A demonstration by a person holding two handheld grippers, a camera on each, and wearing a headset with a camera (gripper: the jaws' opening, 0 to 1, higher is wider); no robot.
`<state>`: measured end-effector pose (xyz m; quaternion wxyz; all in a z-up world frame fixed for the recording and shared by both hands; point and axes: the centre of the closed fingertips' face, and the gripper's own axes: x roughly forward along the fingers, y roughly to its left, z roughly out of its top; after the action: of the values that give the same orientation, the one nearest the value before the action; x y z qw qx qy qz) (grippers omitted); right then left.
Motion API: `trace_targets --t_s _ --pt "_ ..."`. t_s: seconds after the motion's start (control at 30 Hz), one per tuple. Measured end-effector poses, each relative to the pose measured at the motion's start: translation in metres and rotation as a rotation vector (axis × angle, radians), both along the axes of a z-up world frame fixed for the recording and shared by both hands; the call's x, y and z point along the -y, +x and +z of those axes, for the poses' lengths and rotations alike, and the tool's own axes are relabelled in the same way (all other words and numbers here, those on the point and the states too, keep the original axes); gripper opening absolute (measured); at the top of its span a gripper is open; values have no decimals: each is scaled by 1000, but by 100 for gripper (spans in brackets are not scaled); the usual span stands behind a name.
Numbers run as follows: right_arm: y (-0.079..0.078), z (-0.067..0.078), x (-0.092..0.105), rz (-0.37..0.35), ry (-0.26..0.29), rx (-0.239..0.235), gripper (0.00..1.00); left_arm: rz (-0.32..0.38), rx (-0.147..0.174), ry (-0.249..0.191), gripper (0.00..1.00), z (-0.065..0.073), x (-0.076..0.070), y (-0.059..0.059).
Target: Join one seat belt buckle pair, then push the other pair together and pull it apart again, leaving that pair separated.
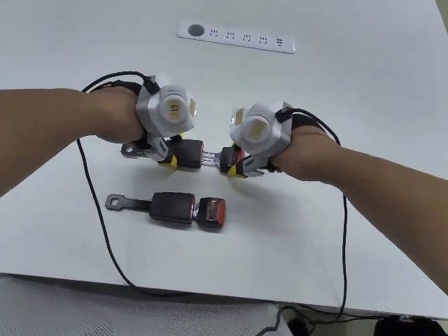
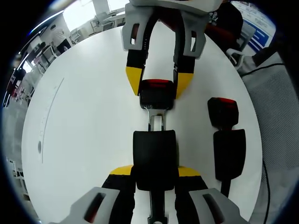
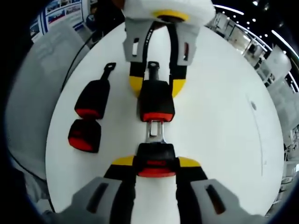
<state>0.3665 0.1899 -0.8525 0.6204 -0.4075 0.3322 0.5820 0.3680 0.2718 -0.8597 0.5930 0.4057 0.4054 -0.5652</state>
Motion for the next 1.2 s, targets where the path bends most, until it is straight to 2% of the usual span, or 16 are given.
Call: trace_targets --t_s 0.17,0.23,0.4,0.6,0.67,0.7,0.73,0.77,0.97,1.2 --pt "0 0 -9 -19 38 -20 32 -3 4 -3 33 0 0 0" --pt "1 -3 -10 -33 25 -22 32 -6 5 -1 33 0 0 0" --pt "1 -3 -10 -25 46 -29 31 -19 5 -2 32 -1 0 -1" --pt "1 -3 -16 -41 43 -32 30 -25 1 16 32 -1 1 -2" --pt "2 -4 -20 -42 52 -37 30 -27 1 10 32 -1 0 -2" --pt "1 -2 -27 -39 84 -43 30 -38 4 5 32 -1 1 -3" --pt "-1 -3 -32 -57 79 -54 30 -39 4 6 32 -1 1 -3" --pt "0 -3 -32 -32 55 -29 30 -38 3 6 32 -1 1 -3" --pt "4 -4 -31 -29 66 -34 31 -28 1 10 32 -2 0 -4" --pt "3 -5 -30 -25 69 -23 31 -16 1 -21 32 -1 -2 -5"
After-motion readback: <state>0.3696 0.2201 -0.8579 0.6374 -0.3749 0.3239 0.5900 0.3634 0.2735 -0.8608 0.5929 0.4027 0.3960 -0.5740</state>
